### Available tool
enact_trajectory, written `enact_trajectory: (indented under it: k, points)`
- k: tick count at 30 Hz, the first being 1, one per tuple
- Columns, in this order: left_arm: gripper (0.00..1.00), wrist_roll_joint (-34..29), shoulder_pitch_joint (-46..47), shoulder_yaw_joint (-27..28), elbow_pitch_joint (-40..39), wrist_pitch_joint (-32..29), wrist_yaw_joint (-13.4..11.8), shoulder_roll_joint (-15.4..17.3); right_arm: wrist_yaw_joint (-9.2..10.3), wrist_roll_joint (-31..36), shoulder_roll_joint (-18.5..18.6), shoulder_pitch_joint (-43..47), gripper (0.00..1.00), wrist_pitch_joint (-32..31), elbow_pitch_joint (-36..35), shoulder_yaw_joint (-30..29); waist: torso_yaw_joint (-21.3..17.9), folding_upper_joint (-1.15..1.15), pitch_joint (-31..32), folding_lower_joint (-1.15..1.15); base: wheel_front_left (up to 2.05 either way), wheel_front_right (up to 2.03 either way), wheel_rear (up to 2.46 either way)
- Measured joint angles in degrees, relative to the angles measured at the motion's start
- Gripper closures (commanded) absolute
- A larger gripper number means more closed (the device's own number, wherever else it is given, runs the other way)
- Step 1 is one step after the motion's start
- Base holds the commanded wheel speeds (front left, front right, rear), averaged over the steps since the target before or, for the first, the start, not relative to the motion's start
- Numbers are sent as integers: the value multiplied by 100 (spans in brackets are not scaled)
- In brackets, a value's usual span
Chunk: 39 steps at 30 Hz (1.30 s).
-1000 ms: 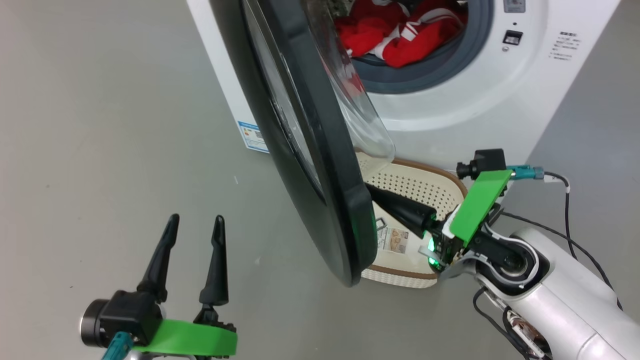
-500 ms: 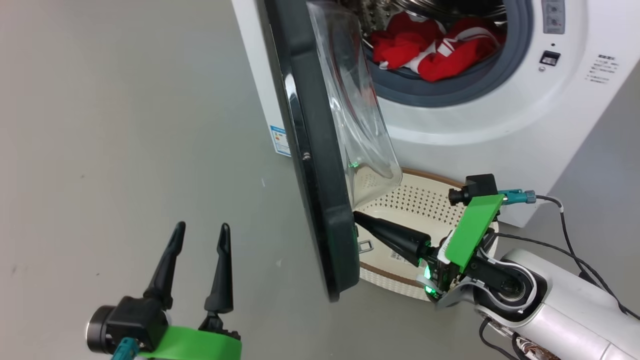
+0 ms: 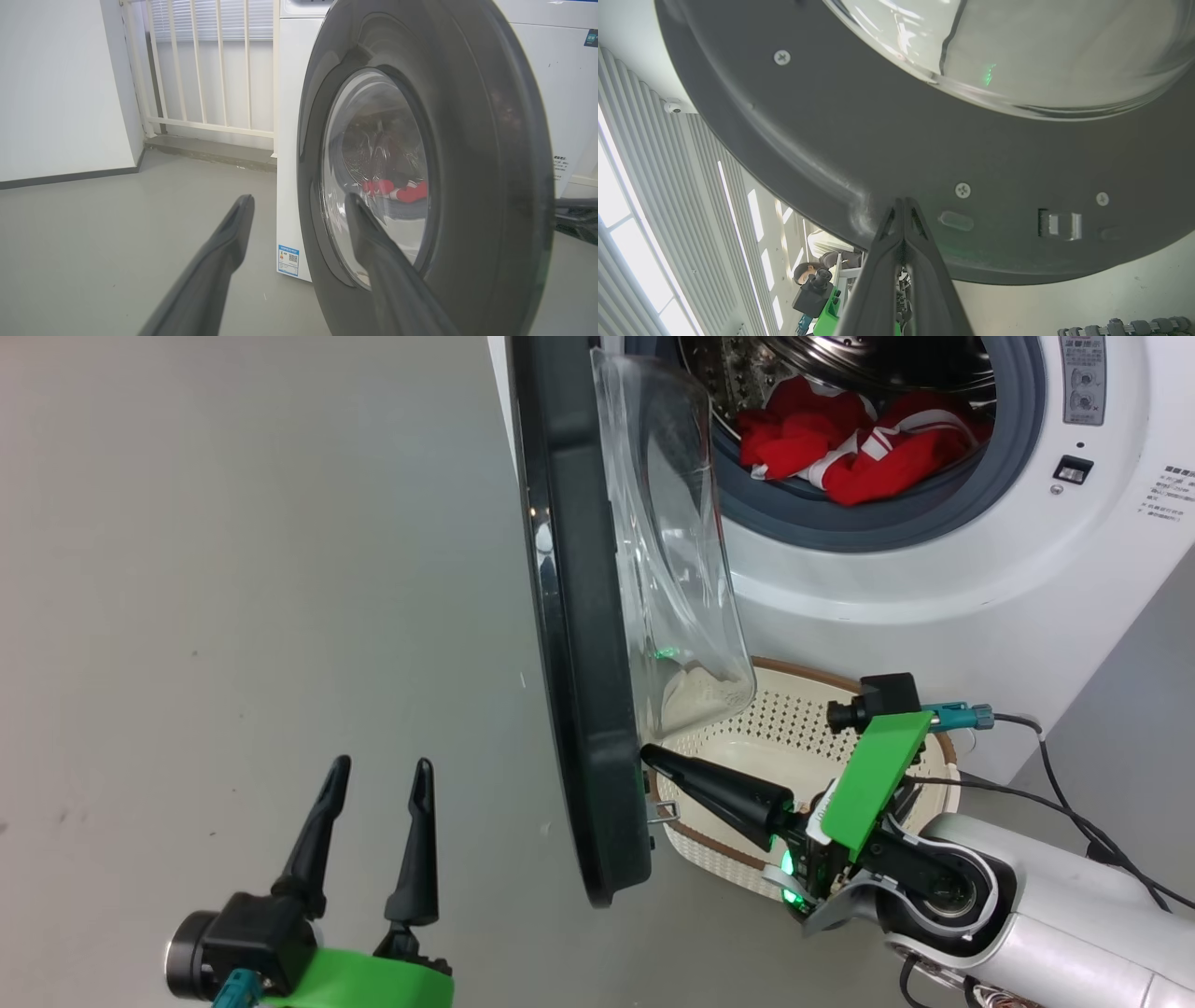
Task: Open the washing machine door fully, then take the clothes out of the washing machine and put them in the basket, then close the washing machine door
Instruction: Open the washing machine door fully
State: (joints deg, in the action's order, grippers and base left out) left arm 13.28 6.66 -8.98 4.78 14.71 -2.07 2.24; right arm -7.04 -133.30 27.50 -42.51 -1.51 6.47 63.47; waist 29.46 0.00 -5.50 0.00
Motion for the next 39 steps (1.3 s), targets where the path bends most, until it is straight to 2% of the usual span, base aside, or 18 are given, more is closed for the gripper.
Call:
enact_trajectory:
  k: [11,19,20,23,24,25,26,32,35,39]
  points:
    - [0,63,-1,-15,0,1,0,0,-1,-276,145,-260,100,279,-231,383,-37,0,-46,0,0,0,0]
    - [0,92,-1,-11,-1,1,0,0,-1,-211,179,-404,100,645,-182,580,-97,0,-54,0,0,0,0]
    - [0,93,-1,-9,0,1,0,0,-1,-153,187,-415,85,716,-156,597,-107,0,-49,0,0,0,0]
    - [0,98,-1,-2,4,0,0,0,-1,192,242,-524,55,1023,-4,695,-139,0,-23,0,0,0,0]
    - [0,103,-1,-3,5,1,0,0,-1,349,264,-570,13,1148,78,758,-151,0,-11,0,0,0,0]
    - [0,104,-1,-2,7,1,0,0,-1,557,281,-604,5,1252,176,798,-163,0,0,0,0,0,0]
    - [0,112,-1,-2,8,1,0,0,-1,756,288,-622,0,1340,283,828,-174,0,12,0,0,0,0]
    - [0,147,-39,15,10,1,0,2,-1,2109,192,-667,0,1570,1163,877,-266,0,74,0,0,0,0]
    - [0,167,-73,20,9,0,0,4,-1,2418,46,-590,0,1572,1413,528,-293,0,100,0,0,0,0]
    - [0,194,-90,20,10,0,0,24,-2,3320,-261,-158,0,1574,1763,-247,-326,0,164,0,0,0,0]
